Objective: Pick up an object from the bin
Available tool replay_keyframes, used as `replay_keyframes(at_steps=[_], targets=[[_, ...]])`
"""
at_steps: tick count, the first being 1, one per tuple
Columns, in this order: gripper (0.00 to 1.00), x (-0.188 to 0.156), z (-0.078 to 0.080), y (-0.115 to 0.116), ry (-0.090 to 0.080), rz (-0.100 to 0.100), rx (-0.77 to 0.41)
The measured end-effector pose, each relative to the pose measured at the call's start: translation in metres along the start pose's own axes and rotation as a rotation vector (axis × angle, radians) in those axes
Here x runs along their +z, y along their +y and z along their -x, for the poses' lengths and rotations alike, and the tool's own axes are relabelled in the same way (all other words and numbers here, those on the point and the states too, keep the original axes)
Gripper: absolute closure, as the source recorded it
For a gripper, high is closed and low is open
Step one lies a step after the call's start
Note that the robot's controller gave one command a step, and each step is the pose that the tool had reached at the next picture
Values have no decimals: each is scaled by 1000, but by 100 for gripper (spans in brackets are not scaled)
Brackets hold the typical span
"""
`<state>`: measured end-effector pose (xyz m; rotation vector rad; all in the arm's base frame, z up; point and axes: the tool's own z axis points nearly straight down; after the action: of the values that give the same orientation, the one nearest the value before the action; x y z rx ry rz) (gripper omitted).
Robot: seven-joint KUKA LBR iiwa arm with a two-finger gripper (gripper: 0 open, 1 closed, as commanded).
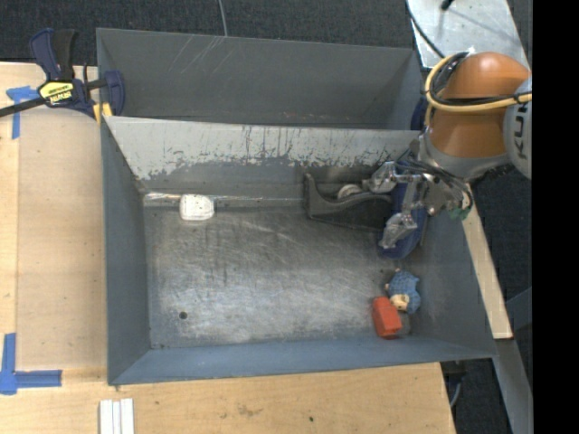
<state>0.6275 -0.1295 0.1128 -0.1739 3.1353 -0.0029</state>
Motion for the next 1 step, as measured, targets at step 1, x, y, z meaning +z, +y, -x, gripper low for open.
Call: replay_keyframes(at_steps=[1], targets=[[0, 9, -3, 4, -16, 3, 166]])
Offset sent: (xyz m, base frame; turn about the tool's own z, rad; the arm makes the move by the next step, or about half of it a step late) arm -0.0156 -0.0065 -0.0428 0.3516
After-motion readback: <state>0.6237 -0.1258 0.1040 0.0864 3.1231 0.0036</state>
